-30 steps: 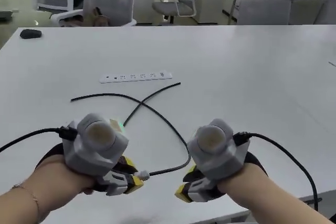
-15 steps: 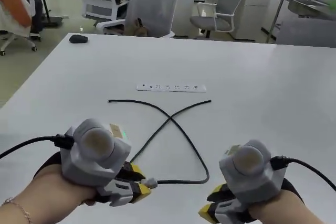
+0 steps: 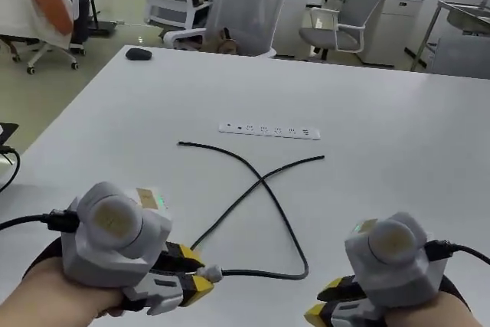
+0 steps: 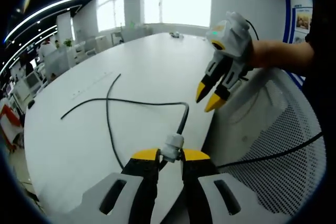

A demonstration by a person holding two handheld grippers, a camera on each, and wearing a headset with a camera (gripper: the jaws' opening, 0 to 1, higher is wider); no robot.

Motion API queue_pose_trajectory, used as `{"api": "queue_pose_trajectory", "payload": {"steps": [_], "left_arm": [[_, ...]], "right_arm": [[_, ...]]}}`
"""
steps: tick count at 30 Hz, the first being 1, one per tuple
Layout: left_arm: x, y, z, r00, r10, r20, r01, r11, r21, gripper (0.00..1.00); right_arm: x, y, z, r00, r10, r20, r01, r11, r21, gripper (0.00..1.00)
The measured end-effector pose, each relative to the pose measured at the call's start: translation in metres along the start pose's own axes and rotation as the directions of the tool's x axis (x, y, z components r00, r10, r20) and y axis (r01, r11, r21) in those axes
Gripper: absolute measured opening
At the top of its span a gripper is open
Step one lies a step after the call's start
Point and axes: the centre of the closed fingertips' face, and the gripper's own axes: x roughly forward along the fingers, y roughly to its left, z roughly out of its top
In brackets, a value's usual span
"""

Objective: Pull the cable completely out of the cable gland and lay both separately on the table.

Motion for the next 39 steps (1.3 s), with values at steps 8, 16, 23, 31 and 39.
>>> {"api": "queue_pose_trajectory", "payload": {"steps": [8, 16, 23, 31, 39], "left_arm": [[0.007, -0.003, 0.0, 0.9997, -0.003, 0.026, 0.003, 1.0, 0.014, 0.17], [0.009, -0.006, 0.002, 0.9987, -0.015, 0.049, 0.013, 0.999, 0.034, 0.17], [0.014, -0.012, -0.002, 0.9998, -0.015, 0.01, 0.014, 0.994, 0.113, 0.17], [0.016, -0.019, 0.0, 0.9999, 0.007, -0.016, -0.003, 0.96, 0.28, 0.17], [0.02, -0.025, 0.005, 0.9999, -0.006, -0.01, 0.009, 0.926, 0.378, 0.18]], "right_arm": [[-0.001, 0.003, 0.007, 0.9997, 0.007, 0.022, -0.007, 1.0, -0.025, 0.2], [-0.007, 0.028, 0.048, 0.983, 0.117, 0.142, -0.102, 0.989, -0.11, 0.21], [-0.002, 0.059, 0.08, 0.9645, 0.245, 0.099, -0.202, 0.925, -0.323, 0.2], [0.012, 0.077, 0.087, 0.9248, 0.378, 0.04, -0.348, 0.884, -0.311, 0.21], [0.012, 0.084, 0.079, 0.8696, 0.494, -0.001, -0.472, 0.83, -0.296, 0.21]]}}
